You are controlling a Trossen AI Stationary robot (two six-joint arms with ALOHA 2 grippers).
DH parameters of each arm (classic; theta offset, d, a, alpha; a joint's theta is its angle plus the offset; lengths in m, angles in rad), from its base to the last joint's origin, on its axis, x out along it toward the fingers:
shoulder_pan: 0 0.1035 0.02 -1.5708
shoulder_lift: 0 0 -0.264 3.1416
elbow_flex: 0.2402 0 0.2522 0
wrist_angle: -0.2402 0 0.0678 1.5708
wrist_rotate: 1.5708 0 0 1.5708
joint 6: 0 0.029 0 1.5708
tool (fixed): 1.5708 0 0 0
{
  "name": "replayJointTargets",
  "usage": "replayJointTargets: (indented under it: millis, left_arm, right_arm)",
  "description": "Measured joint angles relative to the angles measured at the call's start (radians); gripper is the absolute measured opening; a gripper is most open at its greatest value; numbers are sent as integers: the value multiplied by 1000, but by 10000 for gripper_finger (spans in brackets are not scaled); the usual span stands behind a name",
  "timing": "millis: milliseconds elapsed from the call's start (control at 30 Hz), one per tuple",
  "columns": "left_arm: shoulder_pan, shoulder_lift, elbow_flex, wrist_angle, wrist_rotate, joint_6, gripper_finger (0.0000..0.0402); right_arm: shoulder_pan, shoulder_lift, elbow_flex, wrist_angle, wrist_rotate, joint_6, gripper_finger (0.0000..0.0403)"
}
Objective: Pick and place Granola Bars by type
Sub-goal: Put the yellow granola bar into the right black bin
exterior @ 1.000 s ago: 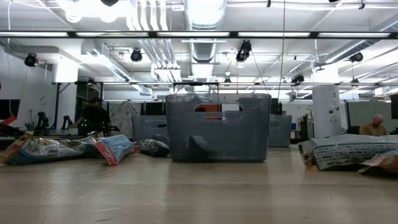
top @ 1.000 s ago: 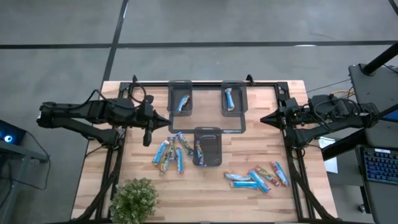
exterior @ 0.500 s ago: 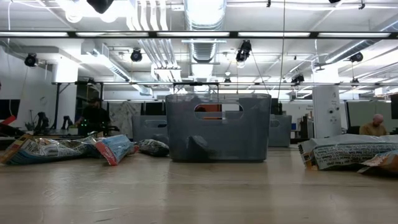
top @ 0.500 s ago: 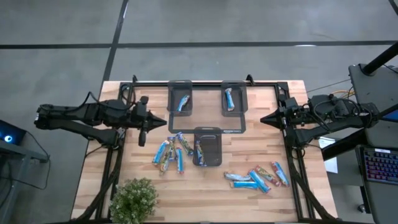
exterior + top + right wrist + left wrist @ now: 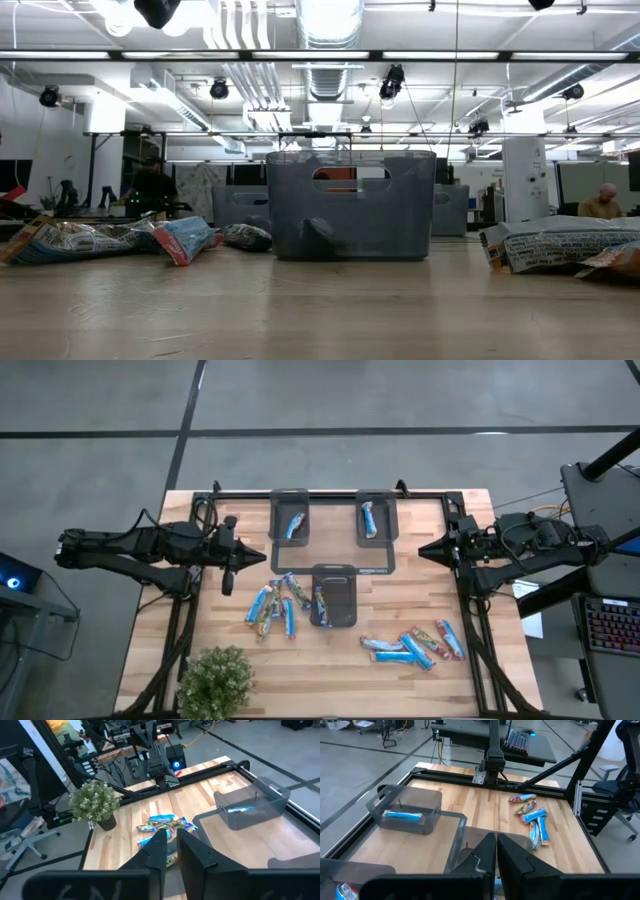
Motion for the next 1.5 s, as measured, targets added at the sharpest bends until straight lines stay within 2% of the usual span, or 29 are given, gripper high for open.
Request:
replayJointTargets:
  millis: [500, 700, 867, 1133, 1500]
  left_arm:
    - [0, -3, -2, -1, 0, -16, 0]
    - [0, -3, -2, -1, -9, -15, 0]
    - [0, -3, -2, -1, -30, -16, 0]
    - [0, -4, -2, -1, -29, -25, 0]
    - [0, -3, -2, -1, -26, -26, 0]
  right_arm:
    - [0, 11, 1, -18, 25, 125, 203]
    - [1, 54, 1, -18, 23, 125, 244]
    - [1, 88, 1, -18, -41, 125, 256]
    - [1, 111, 2, -33, -161, 158, 244]
    - [1, 110, 3, -46, -169, 186, 237]
